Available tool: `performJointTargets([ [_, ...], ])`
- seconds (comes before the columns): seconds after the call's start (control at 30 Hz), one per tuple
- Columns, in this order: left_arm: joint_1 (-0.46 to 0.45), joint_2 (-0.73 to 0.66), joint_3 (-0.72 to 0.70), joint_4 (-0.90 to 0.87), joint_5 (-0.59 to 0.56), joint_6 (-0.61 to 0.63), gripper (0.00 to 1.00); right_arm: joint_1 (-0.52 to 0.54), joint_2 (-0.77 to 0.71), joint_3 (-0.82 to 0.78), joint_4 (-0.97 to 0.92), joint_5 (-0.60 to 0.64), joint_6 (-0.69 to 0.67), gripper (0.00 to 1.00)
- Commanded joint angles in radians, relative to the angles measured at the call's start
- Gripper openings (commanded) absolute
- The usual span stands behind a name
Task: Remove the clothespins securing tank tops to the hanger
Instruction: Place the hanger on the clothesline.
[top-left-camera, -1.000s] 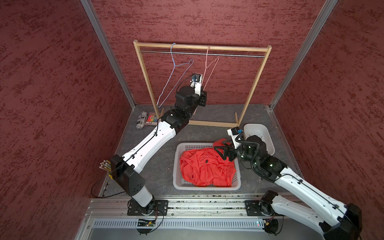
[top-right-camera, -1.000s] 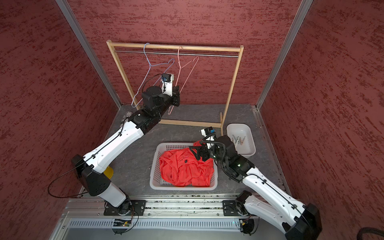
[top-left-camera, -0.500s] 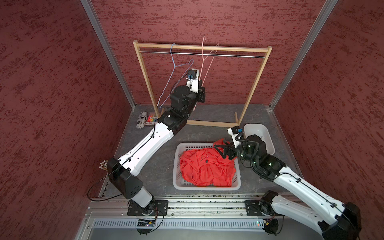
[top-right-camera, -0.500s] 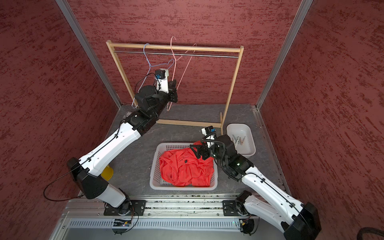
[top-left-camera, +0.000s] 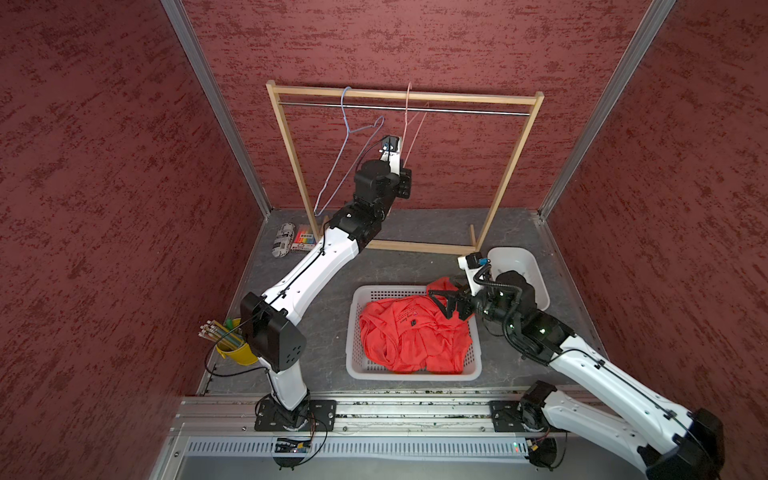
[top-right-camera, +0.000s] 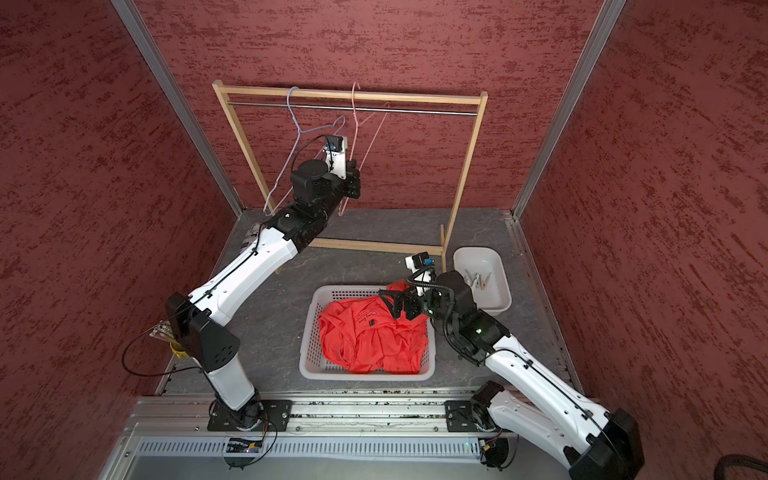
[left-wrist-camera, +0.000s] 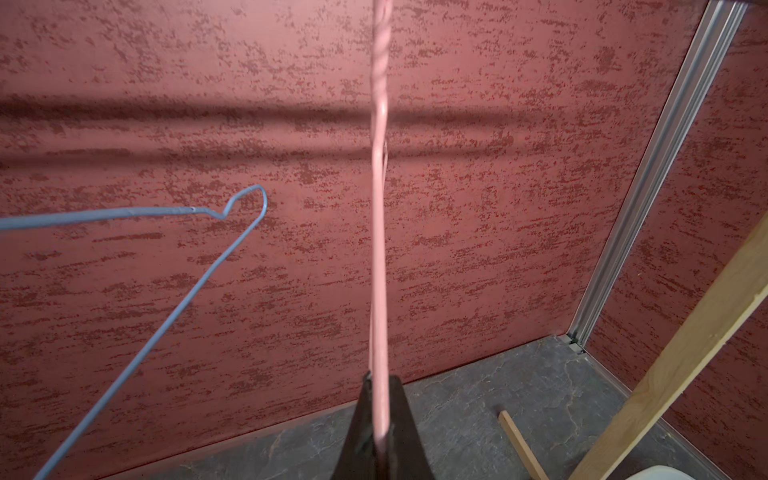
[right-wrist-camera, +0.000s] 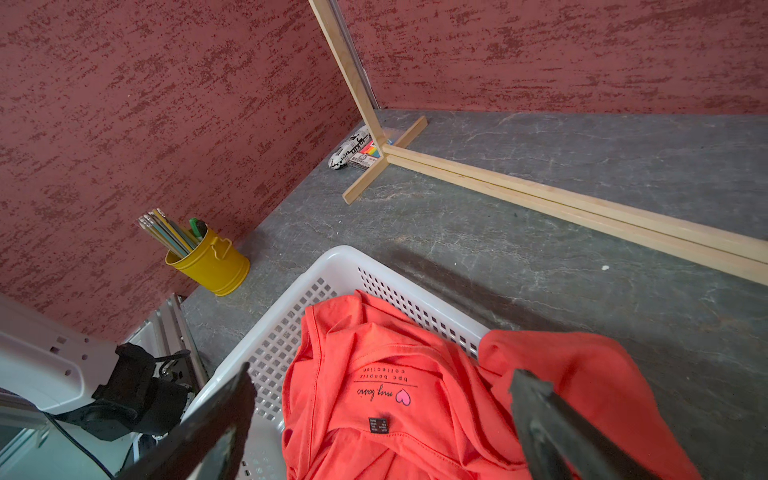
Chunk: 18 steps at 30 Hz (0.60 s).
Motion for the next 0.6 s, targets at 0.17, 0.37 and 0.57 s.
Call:
performJointTargets([
  [0.17, 0.004, -0.043, -0.096, 0.042, 0.055, -0.072, 0.0, -0.005, 0.018, 0.021, 0.047, 0.035, -0.029, 0.99],
  [0.37, -0.008, -0.164, -0.27, 0.148, 0.086, -0.065, 1.0, -0.006, 0.014, 0.032, 0.048, 0.081, -0.051, 0.99],
  [0.57, -0.036, -0.384, -0.55, 0.352, 0.125, 0.006, 1.0, -0.008, 0.04, 0.061, 0.045, 0.128, -0.087, 0.99],
])
